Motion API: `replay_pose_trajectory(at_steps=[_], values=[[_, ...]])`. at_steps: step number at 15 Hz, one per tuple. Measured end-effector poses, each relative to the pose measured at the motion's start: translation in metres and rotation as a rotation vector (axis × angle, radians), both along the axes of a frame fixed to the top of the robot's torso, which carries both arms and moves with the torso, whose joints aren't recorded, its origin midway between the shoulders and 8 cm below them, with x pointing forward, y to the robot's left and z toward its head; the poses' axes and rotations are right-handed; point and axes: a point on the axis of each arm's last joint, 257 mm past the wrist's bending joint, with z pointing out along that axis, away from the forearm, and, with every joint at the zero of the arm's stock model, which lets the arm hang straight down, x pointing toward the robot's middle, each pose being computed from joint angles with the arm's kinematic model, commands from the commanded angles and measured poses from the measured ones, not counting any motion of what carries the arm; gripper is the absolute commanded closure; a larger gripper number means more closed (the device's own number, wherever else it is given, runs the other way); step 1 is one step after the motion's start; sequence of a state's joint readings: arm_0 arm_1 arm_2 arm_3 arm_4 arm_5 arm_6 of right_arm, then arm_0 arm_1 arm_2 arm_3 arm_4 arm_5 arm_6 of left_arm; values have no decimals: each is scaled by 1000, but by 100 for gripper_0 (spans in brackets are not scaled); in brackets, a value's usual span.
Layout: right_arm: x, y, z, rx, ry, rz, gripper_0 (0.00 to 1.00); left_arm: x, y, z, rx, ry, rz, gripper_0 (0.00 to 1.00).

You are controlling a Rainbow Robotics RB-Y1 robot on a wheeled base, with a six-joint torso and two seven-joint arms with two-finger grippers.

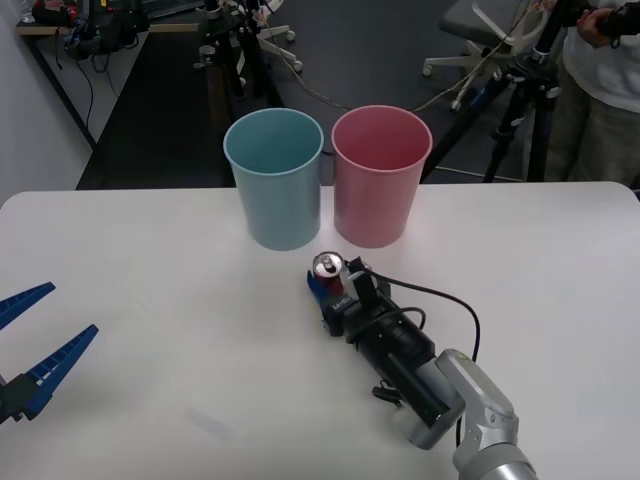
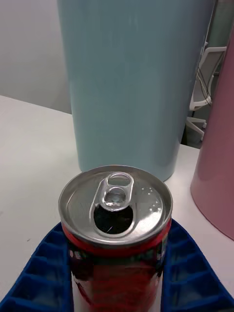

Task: Grasp the object on the table and drop it into the matching bin: aluminum can to the light blue bin, PET bottle to the pink bin.

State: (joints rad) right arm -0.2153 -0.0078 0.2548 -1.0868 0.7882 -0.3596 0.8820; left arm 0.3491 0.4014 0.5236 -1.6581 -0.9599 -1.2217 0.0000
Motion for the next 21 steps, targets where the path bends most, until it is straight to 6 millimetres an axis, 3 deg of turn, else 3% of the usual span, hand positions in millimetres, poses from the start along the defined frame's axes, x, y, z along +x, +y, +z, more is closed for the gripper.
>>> replay_pose_trajectory(at_steps=[9,14,21], values=[[-1,-1,4,11,-8,8,100,0,0,0,0,0,0,0],[-14,-7,35,56,-66,4,100,0,0,0,0,0,0,0],[-70,-14,101,87,-130,0,100,0,0,0,0,0,0,0]])
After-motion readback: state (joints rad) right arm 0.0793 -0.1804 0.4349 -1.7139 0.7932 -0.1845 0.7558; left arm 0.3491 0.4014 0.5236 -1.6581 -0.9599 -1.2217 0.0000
